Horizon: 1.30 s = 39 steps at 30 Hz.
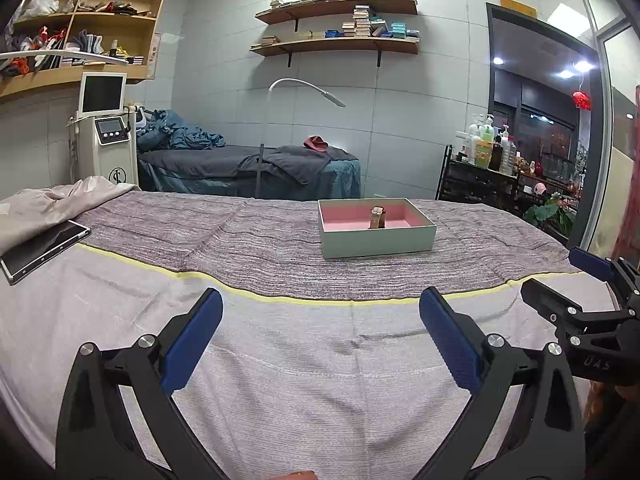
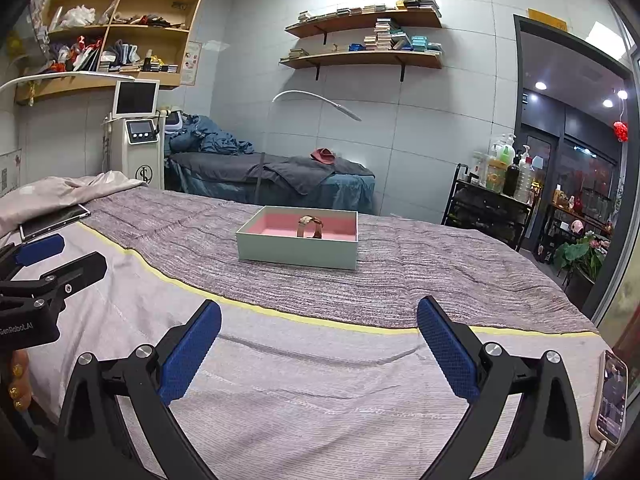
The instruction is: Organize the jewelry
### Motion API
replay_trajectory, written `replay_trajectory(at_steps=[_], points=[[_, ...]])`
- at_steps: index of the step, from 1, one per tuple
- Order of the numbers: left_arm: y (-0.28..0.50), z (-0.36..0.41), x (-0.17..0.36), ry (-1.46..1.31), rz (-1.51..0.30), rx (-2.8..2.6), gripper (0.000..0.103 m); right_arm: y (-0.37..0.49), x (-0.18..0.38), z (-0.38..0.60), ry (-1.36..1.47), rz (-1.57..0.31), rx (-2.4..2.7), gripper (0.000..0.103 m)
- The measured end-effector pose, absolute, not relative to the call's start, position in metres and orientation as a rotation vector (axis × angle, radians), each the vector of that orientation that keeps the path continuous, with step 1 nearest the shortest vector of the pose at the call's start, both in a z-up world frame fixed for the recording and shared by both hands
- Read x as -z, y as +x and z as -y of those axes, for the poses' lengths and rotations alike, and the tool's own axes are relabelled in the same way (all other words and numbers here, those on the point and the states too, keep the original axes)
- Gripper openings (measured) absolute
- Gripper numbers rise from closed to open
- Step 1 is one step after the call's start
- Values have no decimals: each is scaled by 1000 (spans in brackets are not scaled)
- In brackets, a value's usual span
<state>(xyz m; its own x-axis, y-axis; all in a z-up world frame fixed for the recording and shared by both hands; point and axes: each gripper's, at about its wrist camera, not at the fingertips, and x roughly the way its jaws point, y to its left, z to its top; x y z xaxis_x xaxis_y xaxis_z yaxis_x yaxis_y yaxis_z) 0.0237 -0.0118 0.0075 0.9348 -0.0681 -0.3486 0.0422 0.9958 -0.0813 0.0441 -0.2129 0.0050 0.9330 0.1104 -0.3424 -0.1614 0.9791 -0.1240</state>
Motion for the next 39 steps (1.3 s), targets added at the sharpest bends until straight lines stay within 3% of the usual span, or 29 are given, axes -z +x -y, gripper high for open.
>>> replay_trajectory(at_steps=[39], points=[[30, 0, -5, -142, -395, 37, 97, 46, 0, 211, -150, -350, -142, 96]])
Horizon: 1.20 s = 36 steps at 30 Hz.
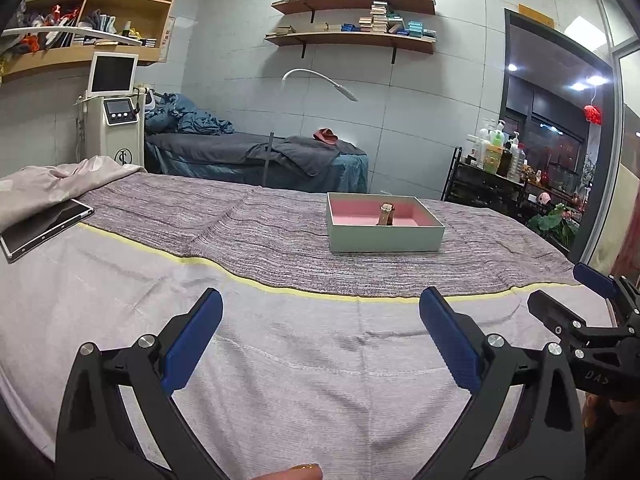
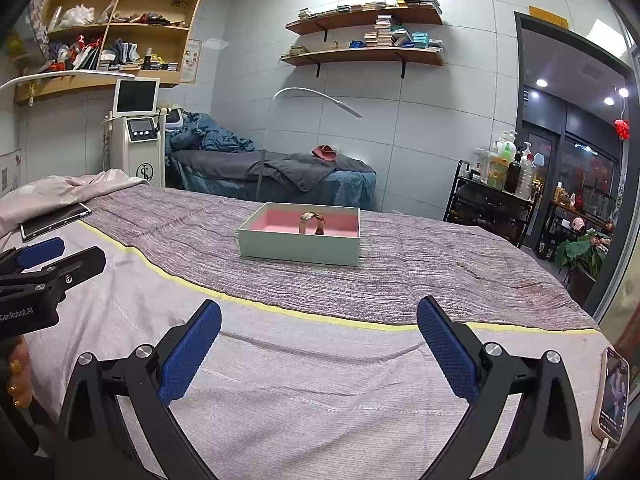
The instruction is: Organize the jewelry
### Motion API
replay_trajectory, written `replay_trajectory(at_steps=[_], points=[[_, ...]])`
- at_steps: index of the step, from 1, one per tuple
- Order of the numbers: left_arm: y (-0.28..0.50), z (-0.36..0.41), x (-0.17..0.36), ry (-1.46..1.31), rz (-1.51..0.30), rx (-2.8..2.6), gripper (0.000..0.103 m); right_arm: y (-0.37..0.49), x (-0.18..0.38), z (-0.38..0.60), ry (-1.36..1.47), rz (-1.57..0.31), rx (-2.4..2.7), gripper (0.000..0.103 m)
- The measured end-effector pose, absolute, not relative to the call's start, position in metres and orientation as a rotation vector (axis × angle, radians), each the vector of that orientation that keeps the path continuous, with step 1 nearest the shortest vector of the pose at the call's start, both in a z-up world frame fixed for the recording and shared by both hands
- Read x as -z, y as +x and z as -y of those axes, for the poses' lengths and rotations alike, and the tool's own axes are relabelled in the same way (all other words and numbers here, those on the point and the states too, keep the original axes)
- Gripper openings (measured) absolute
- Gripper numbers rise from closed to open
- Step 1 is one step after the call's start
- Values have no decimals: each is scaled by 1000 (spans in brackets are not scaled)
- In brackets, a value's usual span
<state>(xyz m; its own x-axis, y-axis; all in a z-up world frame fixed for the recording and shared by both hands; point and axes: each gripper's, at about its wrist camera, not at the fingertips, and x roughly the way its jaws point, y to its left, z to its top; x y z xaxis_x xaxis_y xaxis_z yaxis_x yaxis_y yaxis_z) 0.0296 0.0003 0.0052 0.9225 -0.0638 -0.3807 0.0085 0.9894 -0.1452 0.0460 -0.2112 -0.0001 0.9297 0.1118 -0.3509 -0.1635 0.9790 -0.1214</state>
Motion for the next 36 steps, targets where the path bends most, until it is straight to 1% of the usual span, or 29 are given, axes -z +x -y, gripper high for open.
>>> replay_trajectory(at_steps=[23, 36], points=[[22, 7, -5, -96, -373, 41, 97, 45, 7, 205, -156, -363, -150, 96], [26, 12, -7, -71, -390, 50, 97, 45, 9, 206, -154, -370, -152, 96]])
